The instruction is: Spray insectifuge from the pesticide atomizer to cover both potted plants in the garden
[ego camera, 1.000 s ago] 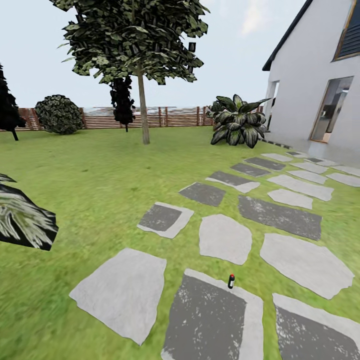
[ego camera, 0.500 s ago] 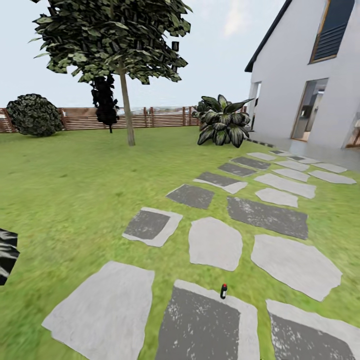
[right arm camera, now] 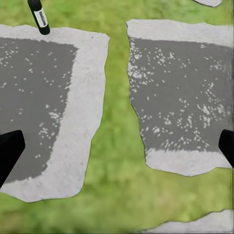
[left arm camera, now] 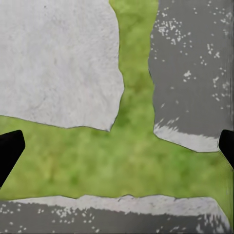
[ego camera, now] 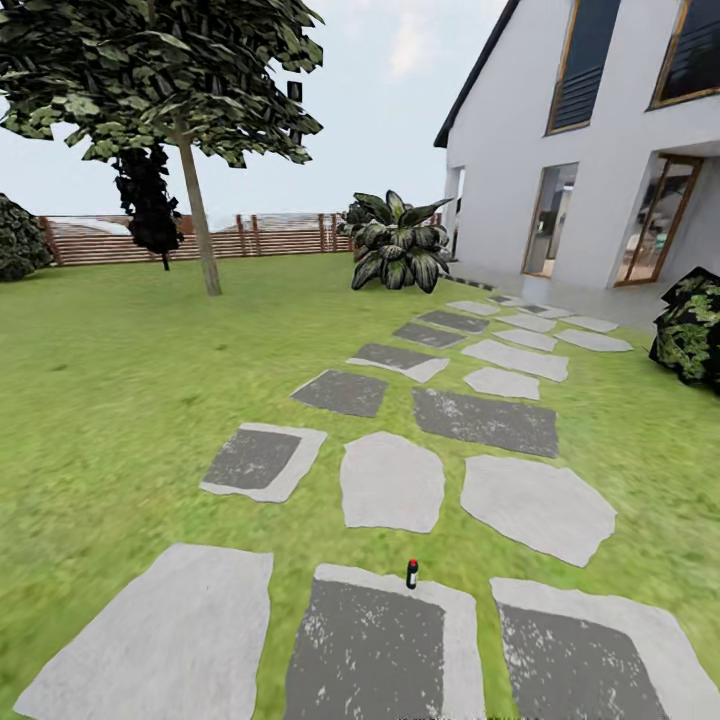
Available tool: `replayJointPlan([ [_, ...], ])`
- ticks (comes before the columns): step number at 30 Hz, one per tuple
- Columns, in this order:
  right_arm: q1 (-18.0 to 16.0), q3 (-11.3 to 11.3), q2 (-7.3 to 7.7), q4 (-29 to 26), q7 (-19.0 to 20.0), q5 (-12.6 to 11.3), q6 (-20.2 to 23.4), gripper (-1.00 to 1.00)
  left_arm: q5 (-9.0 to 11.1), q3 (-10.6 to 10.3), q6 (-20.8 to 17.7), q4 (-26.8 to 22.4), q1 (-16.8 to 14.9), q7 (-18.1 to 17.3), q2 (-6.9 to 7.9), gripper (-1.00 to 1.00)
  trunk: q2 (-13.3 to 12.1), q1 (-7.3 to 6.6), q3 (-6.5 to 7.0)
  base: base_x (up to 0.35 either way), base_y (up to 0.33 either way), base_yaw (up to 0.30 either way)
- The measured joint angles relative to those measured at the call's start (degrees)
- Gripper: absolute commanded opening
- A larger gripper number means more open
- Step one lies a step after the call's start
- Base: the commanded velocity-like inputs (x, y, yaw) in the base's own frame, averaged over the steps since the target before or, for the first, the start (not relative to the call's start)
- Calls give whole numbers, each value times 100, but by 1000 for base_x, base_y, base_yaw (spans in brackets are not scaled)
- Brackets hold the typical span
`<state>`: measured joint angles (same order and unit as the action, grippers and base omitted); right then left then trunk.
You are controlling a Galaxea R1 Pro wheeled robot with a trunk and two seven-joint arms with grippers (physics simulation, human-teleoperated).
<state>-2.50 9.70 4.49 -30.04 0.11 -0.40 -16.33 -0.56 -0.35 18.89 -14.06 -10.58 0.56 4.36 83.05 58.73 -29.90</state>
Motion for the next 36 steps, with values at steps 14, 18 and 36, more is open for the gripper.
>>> replayJointPlan([
  [14,0,-2,0,3,5,0,-1,100,0,27,-1,1,2,0,2,100,1,-3,0,84,69,-300],
  [18,0,-2,0,3,2,0,-1,100,2,27,0,0,3,0,2,100,0,-3,0,261,212,-300],
  [36,-1,-2,0,3,4,0,0,100,8,27,0,2,0,0,2,100,0,-3,0,245,254,-300],
])
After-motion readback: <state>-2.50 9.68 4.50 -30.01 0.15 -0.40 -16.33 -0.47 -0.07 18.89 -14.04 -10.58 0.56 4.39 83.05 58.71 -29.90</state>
